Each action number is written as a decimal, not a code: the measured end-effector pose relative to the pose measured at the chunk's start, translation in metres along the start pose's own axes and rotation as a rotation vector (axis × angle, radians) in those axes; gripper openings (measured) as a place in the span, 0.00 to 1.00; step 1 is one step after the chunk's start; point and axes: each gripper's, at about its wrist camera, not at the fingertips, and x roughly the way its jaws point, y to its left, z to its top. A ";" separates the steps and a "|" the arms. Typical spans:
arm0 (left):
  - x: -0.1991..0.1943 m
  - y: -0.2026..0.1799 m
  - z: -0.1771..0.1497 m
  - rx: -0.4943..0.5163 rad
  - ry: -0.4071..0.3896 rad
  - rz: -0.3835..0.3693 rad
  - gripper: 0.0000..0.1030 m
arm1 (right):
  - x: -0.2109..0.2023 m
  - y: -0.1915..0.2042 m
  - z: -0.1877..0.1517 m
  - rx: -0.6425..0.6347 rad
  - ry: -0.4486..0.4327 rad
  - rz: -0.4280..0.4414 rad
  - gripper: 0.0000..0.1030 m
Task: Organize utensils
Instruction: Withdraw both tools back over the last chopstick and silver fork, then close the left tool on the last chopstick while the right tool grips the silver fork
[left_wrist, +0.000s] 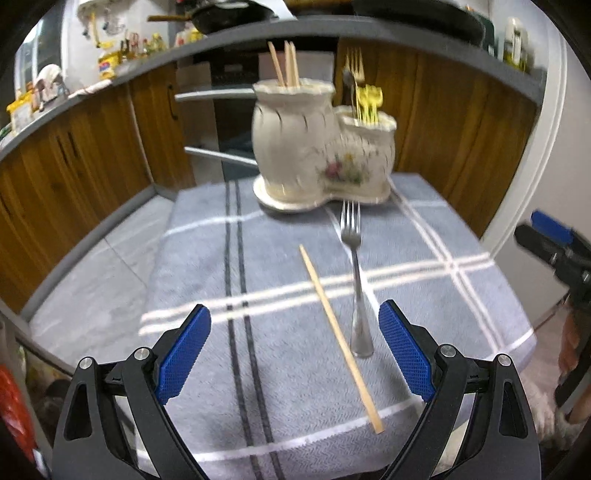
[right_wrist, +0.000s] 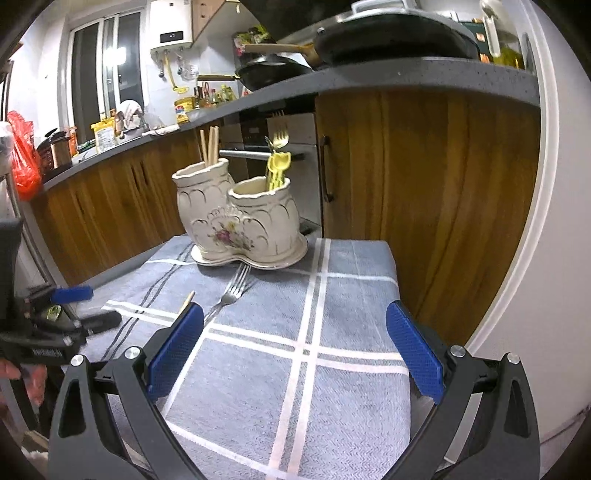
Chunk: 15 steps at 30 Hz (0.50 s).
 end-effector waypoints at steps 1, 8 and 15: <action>0.004 -0.002 -0.002 0.005 0.017 -0.002 0.89 | 0.002 -0.001 -0.001 0.003 0.008 0.001 0.95; 0.030 -0.010 -0.003 0.010 0.103 -0.020 0.74 | 0.011 0.002 -0.007 -0.013 0.035 0.003 0.95; 0.046 -0.023 0.002 0.048 0.170 -0.032 0.31 | 0.013 0.009 -0.011 -0.050 0.046 -0.003 0.95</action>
